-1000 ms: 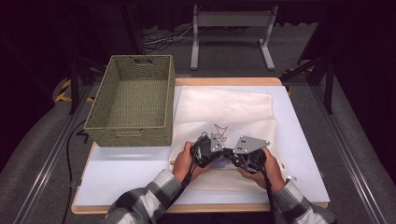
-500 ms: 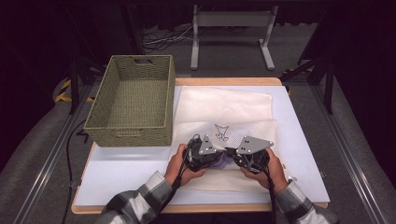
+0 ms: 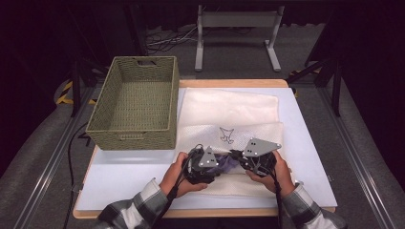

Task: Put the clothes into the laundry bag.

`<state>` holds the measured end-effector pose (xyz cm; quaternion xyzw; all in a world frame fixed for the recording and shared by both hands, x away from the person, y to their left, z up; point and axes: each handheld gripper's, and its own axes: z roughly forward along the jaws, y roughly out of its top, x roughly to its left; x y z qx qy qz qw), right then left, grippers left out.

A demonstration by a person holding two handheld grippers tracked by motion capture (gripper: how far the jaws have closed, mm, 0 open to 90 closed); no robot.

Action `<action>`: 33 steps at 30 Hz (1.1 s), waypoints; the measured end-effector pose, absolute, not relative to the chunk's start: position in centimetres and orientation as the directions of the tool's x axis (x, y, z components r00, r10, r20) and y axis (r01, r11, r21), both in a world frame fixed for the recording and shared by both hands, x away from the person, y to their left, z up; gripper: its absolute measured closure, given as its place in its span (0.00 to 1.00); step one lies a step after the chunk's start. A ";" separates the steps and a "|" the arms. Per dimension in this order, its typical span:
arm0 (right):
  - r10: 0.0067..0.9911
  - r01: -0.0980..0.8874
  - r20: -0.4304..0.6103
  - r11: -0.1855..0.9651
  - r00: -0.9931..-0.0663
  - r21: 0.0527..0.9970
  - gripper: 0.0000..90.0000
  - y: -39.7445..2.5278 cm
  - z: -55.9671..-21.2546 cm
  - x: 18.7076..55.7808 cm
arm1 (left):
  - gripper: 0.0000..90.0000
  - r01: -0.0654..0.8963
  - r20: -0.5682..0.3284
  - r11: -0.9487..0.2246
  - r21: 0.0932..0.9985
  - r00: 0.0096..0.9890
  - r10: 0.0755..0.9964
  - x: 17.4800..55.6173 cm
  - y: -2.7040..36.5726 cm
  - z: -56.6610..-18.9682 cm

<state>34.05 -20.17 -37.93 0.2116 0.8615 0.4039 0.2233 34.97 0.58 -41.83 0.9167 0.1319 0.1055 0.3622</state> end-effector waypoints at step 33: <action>0.523 0.212 -0.194 0.618 -0.830 0.757 0.98 -19.6 -39.0 34.0 | 0.96 0.308 0.137 -0.619 0.723 0.814 0.564 38.5 -2.4 -44.2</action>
